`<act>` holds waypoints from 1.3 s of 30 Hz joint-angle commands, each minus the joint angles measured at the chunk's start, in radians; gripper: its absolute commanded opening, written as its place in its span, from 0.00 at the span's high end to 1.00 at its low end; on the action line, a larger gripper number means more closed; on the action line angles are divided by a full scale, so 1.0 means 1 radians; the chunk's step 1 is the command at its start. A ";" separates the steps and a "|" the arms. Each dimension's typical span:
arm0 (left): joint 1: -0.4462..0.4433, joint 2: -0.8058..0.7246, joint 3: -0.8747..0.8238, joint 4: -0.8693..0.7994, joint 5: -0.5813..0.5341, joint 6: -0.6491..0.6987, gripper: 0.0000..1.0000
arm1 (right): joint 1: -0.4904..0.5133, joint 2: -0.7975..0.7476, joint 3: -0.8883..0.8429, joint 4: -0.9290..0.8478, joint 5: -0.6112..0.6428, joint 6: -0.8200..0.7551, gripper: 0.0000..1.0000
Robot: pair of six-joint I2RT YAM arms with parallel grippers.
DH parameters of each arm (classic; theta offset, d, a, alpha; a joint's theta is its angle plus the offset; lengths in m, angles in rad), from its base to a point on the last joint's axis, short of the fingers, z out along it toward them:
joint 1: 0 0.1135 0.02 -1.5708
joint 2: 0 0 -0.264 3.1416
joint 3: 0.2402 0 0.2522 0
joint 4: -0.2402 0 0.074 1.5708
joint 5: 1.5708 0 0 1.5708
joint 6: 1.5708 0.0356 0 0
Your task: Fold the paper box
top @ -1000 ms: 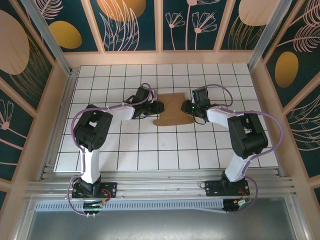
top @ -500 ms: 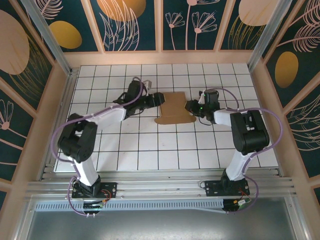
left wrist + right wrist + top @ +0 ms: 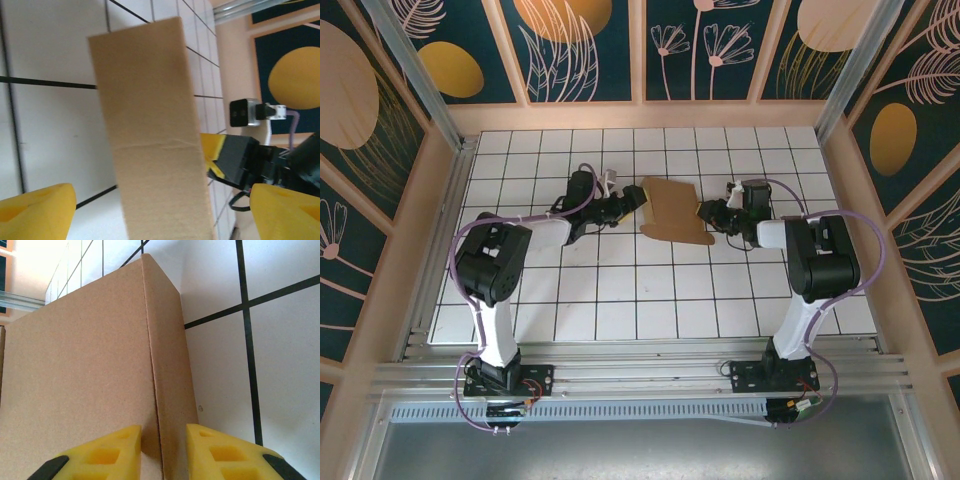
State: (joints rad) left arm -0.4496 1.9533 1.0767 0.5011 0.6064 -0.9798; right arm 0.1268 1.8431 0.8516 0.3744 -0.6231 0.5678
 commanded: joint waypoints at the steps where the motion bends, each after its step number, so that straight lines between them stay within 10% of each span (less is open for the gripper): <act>1: -0.037 0.061 0.054 0.156 0.057 -0.095 0.10 | 0.009 0.042 -0.034 -0.108 0.037 0.001 0.71; 10: -0.060 0.130 0.028 0.249 -0.001 -0.211 0.17 | 0.021 0.034 -0.028 -0.107 0.037 0.003 0.71; 17: -0.057 0.029 0.035 -0.155 -0.329 -0.046 0.15 | 0.021 0.027 -0.021 -0.120 0.048 -0.005 0.72; 39: -0.058 0.120 0.095 0.018 -0.045 -0.114 0.06 | -0.045 0.049 -0.055 -0.109 0.054 0.007 0.73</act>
State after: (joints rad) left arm -0.5064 2.0598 1.1362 0.4976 0.5179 -1.1042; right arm 0.1123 1.8492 0.8474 0.3771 -0.6487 0.5800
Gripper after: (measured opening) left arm 0.939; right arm 0.271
